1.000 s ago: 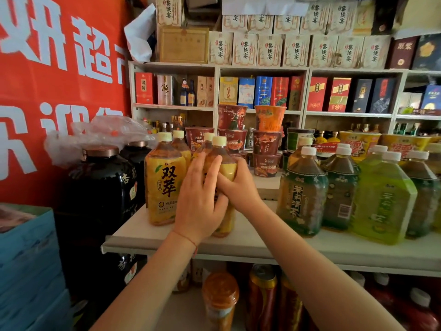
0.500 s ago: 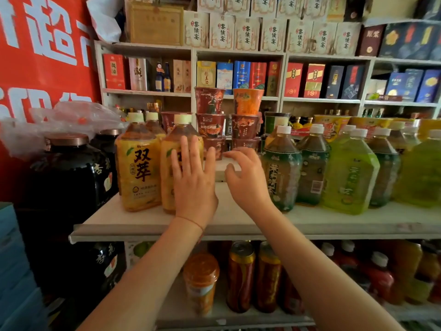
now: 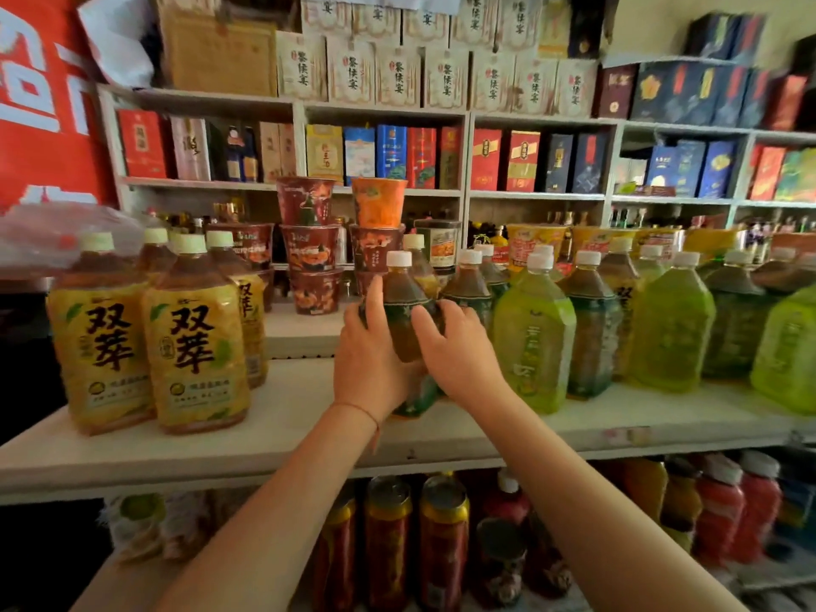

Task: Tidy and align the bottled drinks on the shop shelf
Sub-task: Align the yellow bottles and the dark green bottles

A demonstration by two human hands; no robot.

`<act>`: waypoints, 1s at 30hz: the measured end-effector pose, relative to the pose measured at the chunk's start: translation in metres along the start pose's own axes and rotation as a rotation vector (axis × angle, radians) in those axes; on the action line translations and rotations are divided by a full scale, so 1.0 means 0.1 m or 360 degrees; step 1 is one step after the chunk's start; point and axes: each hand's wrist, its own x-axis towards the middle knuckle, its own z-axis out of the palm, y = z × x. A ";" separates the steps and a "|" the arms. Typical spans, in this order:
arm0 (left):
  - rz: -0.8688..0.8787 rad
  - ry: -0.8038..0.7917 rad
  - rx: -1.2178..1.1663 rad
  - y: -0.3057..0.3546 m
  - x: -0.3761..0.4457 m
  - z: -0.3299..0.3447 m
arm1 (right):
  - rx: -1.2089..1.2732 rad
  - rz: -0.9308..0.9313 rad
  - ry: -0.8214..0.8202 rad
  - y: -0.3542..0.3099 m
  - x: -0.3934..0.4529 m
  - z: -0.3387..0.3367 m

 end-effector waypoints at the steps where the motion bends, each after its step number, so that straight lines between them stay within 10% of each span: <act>1: -0.0052 -0.0009 -0.0026 -0.01 0.01 0.02 | 0.0050 0.0008 -0.0026 0.01 0.02 -0.01; 7: -0.0243 0.0085 0.0086 -0.22 0.09 -0.03 | 0.0074 -0.0164 -0.0165 0.02 0.12 0.08; 13: -0.0457 -0.0014 0.0254 -0.51 0.28 -0.24 | -0.0705 -0.0768 0.0360 -0.09 0.44 0.24; 19: -0.0532 -0.0084 0.0397 -0.67 0.21 -0.29 | -0.1494 -0.0295 0.0299 -0.11 0.84 0.56; 30: -0.0592 -0.0112 0.0544 -0.67 0.20 -0.31 | -0.1222 -0.0348 0.0354 -0.29 0.59 0.60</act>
